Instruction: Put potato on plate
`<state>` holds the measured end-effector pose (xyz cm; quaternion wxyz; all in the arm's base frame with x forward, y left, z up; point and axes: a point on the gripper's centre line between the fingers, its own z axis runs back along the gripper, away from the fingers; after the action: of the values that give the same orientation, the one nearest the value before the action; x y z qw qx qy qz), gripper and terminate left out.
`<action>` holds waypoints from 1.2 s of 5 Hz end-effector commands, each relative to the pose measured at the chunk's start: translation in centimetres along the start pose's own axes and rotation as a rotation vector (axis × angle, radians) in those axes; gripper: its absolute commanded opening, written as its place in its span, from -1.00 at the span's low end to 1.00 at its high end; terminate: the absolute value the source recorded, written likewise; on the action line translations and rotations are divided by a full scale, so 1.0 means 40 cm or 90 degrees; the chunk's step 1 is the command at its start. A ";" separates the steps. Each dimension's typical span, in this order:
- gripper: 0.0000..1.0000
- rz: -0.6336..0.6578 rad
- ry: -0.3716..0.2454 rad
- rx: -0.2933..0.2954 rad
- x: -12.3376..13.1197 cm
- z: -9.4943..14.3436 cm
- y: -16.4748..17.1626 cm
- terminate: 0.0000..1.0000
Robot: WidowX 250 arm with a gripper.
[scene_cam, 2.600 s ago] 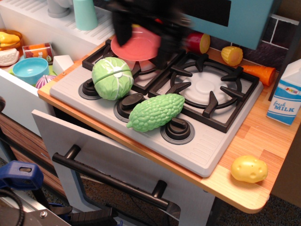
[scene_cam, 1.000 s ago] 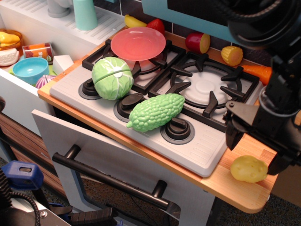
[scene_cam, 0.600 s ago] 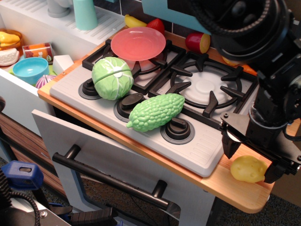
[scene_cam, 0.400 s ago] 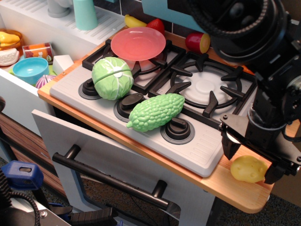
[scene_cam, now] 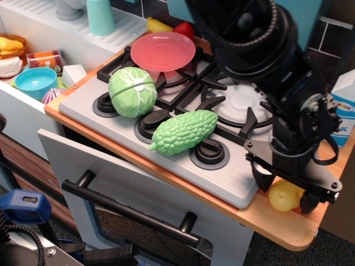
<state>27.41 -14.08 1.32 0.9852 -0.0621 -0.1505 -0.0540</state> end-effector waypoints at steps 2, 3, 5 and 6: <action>-1.00 0.025 -0.010 -0.019 0.026 0.006 0.004 -1.00; -1.00 0.042 0.025 0.001 0.052 0.050 0.011 -1.00; -1.00 0.035 0.056 0.136 0.176 0.244 0.190 -1.00; -1.00 -0.058 0.068 0.198 0.199 0.287 0.299 -1.00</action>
<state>33.34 0.98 11.31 0.9833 0.1030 -0.0781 -0.1279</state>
